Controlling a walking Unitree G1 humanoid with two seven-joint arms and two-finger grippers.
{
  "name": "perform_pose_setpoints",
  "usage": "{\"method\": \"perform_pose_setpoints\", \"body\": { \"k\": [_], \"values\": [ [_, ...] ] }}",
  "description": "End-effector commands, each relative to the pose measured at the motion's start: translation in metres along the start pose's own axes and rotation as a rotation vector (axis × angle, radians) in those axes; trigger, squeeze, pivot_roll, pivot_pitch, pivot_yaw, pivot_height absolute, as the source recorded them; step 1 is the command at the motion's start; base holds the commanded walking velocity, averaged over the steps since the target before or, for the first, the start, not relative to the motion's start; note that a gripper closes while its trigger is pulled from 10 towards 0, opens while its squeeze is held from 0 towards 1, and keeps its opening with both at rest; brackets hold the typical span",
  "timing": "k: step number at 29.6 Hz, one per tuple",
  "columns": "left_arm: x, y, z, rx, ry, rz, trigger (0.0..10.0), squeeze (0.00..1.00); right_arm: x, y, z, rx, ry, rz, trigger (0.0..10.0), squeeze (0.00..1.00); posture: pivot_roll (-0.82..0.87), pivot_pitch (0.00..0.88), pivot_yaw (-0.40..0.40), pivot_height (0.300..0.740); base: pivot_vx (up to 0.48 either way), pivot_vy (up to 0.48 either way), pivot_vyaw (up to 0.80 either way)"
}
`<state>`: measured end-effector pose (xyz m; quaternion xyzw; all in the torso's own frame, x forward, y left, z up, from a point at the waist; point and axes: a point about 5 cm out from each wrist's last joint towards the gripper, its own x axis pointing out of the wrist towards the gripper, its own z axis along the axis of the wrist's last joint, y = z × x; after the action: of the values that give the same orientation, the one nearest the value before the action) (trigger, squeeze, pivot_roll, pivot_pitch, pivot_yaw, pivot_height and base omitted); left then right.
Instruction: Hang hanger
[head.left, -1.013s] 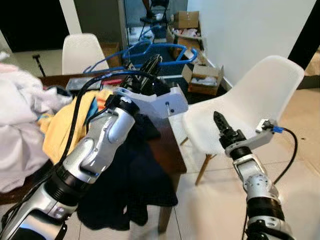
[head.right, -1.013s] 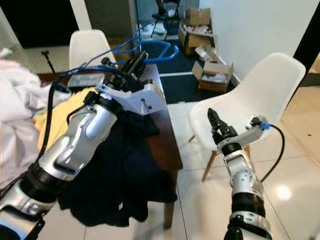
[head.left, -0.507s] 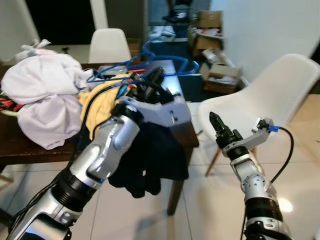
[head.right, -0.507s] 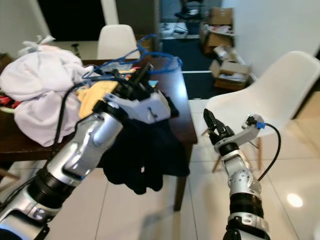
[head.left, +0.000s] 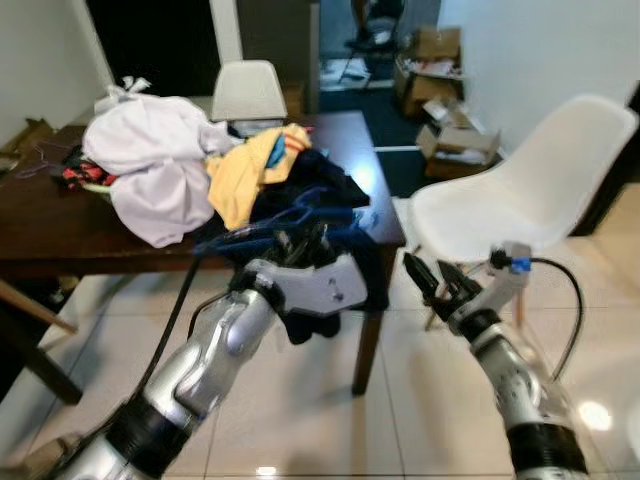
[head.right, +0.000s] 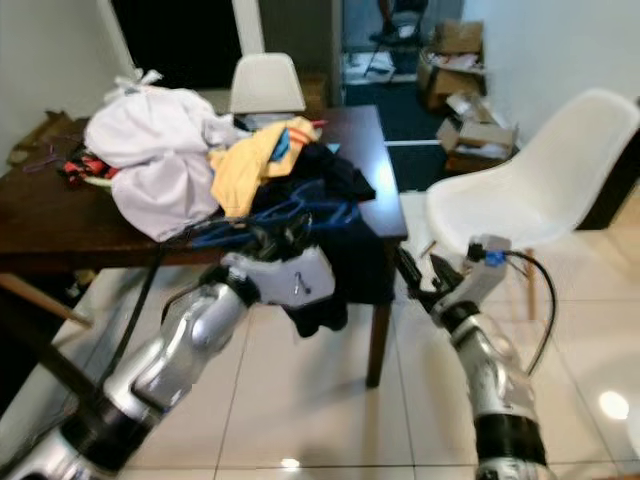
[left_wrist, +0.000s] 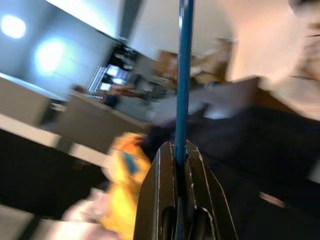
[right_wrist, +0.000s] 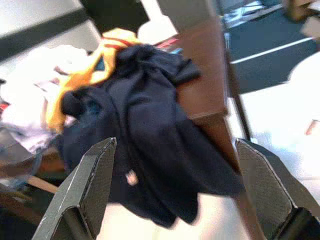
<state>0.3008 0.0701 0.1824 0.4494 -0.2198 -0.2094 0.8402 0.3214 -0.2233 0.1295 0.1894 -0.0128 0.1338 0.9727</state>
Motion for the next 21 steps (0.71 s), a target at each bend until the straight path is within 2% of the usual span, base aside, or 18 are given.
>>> {"method": "perform_pose_setpoints", "body": {
  "k": [1,2,3,4,5,6,7,8,9,12,14,15,18,21],
  "values": [
    [-0.01,-0.01,-0.014,-0.057,0.074,-0.051,10.0,0.0,0.0,0.01,-0.004,-0.035,0.016,0.037,10.0,0.0,0.0,0.061,0.001,0.74,0.0,0.0,0.0],
    [-0.016,-0.016,-0.02,-0.097,0.109,-0.078,10.0,0.0,-0.002,0.01,-0.005,-0.05,0.025,0.041,10.0,0.0,0.0,0.061,0.001,0.74,0.0,0.0,0.0],
    [-0.026,-0.028,-0.028,-0.191,0.17,-0.121,10.0,0.0,-0.006,0.011,-0.007,-0.076,0.039,0.045,10.0,0.0,-0.01,0.072,0.009,0.74,0.0,0.0,0.0],
    [-0.026,-0.028,-0.028,-0.191,0.17,-0.121,10.0,0.0,-0.006,0.011,-0.007,-0.076,0.039,0.045,10.0,0.0,-0.01,0.072,0.009,0.74,0.0,0.0,0.0],
    [-0.036,-0.039,-0.035,-0.291,0.229,-0.153,10.0,0.0,-0.008,0.011,-0.008,-0.094,0.051,0.048,10.0,0.0,-0.01,0.073,0.009,0.74,0.0,0.0,0.0],
    [-0.042,-0.046,-0.04,-0.353,0.262,-0.168,10.0,0.0,-0.01,0.012,-0.009,-0.103,0.058,0.05,10.0,0.0,-0.01,0.074,0.01,0.74,0.0,0.0,0.0],
    [-0.042,-0.046,-0.04,-0.353,0.262,-0.168,10.0,0.0,-0.01,0.012,-0.009,-0.103,0.058,0.05,10.0,0.0,-0.01,0.074,0.01,0.74,0.0,0.0,0.0],
    [-0.047,-0.052,-0.048,-0.416,0.319,-0.144,10.0,0.0,-0.011,0.012,-0.01,-0.109,0.064,0.053,10.0,0.0,-0.01,0.077,0.014,0.74,0.0,0.0,0.0],
    [-0.046,-0.049,-0.053,-0.451,0.338,-0.088,10.0,0.0,-0.01,0.013,-0.011,-0.115,0.071,0.059,10.0,0.0,-0.01,0.079,0.015,0.74,0.0,0.0,0.0],
    [-0.039,-0.043,-0.059,-0.474,0.34,-0.031,10.0,0.0,-0.008,0.014,-0.012,-0.121,0.082,0.07,10.0,0.0,-0.01,0.078,0.013,0.74,0.0,0.0,0.0],
    [-0.039,-0.043,-0.059,-0.474,0.34,-0.031,10.0,0.0,-0.008,0.014,-0.012,-0.121,0.082,0.07,10.0,0.0,-0.01,0.078,0.013,0.74,0.0,0.0,0.0],
    [-0.032,-0.04,-0.061,-0.473,0.33,-0.022,10.0,0.0,-0.007,0.014,-0.013,-0.114,0.089,0.066,10.0,0.0,-0.02,0.077,0.012,0.74,0.0,0.0,0.0],
    [-0.021,-0.037,-0.071,-0.496,0.342,-0.042,10.0,0.0,-0.006,0.009,-0.016,-0.103,0.117,0.025,10.0,0.0,-0.02,0.074,0.007,0.74,0.0,0.0,0.0],
    [-0.02,-0.037,-0.073,-0.506,0.347,-0.053,10.0,0.0,-0.007,0.008,-0.016,-0.105,0.123,0.015,10.0,0.0,-0.02,0.074,0.007,0.74,0.0,0.0,0.0]
  ]
}}
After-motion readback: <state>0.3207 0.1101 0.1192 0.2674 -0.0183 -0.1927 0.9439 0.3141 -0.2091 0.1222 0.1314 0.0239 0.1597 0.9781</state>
